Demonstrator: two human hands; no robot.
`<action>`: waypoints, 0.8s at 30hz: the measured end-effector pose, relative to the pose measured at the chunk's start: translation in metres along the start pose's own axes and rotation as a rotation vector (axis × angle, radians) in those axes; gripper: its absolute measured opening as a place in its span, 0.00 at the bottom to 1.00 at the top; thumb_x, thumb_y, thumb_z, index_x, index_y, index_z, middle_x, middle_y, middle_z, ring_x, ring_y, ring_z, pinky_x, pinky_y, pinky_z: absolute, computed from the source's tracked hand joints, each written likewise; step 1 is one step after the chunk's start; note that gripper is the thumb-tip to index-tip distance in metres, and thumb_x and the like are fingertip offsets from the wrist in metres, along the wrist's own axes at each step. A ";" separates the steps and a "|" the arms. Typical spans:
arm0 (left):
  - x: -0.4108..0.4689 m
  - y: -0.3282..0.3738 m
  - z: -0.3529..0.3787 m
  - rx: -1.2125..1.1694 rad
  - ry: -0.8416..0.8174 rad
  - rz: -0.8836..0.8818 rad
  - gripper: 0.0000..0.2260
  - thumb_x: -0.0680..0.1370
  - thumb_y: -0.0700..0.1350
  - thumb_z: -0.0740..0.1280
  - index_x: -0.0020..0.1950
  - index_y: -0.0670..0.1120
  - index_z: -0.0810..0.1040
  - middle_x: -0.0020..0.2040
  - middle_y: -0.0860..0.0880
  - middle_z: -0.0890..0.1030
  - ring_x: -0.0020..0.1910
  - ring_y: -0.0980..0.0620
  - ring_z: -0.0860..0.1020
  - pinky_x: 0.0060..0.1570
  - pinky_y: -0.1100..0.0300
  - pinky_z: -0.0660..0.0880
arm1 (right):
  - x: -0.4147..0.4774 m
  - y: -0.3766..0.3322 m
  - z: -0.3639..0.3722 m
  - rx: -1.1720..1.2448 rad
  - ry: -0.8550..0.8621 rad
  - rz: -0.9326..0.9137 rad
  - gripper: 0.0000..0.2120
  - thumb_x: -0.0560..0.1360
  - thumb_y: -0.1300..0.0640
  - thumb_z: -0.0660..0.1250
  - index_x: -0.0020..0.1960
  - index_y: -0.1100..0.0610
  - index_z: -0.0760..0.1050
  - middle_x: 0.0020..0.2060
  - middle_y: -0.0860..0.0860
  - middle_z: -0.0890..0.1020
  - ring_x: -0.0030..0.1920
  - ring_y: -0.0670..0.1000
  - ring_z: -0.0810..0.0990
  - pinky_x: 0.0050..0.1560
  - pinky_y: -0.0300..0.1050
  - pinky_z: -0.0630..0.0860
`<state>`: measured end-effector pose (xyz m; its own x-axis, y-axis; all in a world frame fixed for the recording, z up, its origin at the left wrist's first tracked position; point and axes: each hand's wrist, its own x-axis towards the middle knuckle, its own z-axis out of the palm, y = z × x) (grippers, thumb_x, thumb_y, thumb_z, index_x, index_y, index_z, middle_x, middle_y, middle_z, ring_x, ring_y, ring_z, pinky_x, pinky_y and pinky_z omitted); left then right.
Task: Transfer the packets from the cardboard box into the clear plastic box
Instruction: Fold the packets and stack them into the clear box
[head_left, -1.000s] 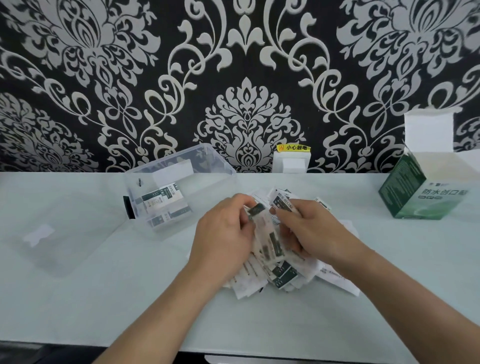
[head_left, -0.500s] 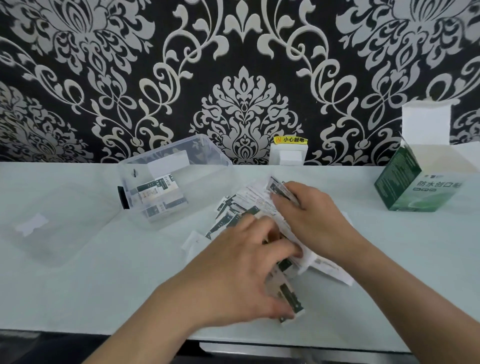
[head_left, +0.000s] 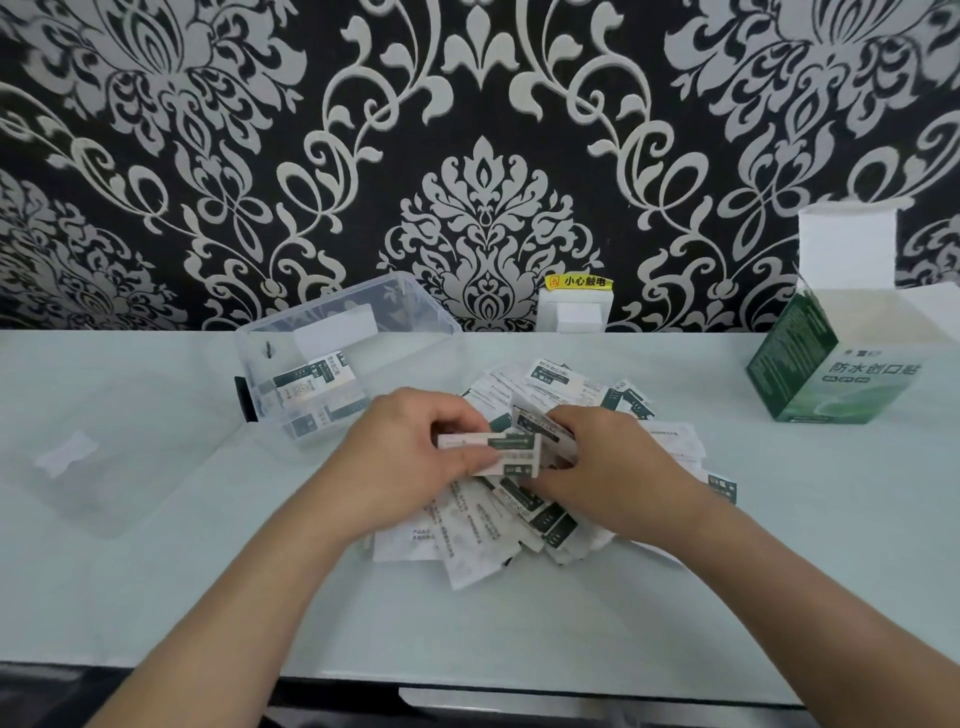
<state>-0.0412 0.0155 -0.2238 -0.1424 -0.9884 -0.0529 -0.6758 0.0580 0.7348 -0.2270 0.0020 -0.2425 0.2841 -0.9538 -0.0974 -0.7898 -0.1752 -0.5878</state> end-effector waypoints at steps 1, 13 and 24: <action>0.001 -0.003 0.003 0.096 0.015 -0.005 0.04 0.72 0.51 0.73 0.45 0.55 0.81 0.43 0.53 0.79 0.40 0.54 0.78 0.40 0.57 0.76 | 0.000 -0.002 0.001 -0.016 0.005 0.007 0.11 0.72 0.49 0.72 0.39 0.52 0.71 0.36 0.46 0.76 0.36 0.45 0.74 0.30 0.38 0.66; 0.007 0.000 0.024 0.036 0.101 -0.051 0.24 0.68 0.46 0.77 0.59 0.59 0.72 0.42 0.55 0.76 0.41 0.56 0.76 0.44 0.57 0.76 | -0.002 -0.005 0.002 0.132 0.101 0.026 0.08 0.73 0.61 0.68 0.36 0.53 0.75 0.34 0.48 0.80 0.35 0.49 0.77 0.33 0.40 0.73; 0.004 0.006 0.004 -0.242 0.167 0.011 0.10 0.70 0.42 0.76 0.41 0.57 0.82 0.37 0.58 0.83 0.34 0.62 0.79 0.35 0.68 0.75 | 0.003 0.002 -0.026 0.684 0.095 0.171 0.18 0.78 0.46 0.63 0.46 0.61 0.78 0.35 0.51 0.76 0.28 0.45 0.67 0.30 0.37 0.67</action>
<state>-0.0483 0.0125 -0.2226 -0.0137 -0.9985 0.0532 -0.4796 0.0532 0.8759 -0.2419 -0.0075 -0.2226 0.1135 -0.9769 -0.1810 -0.2921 0.1413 -0.9459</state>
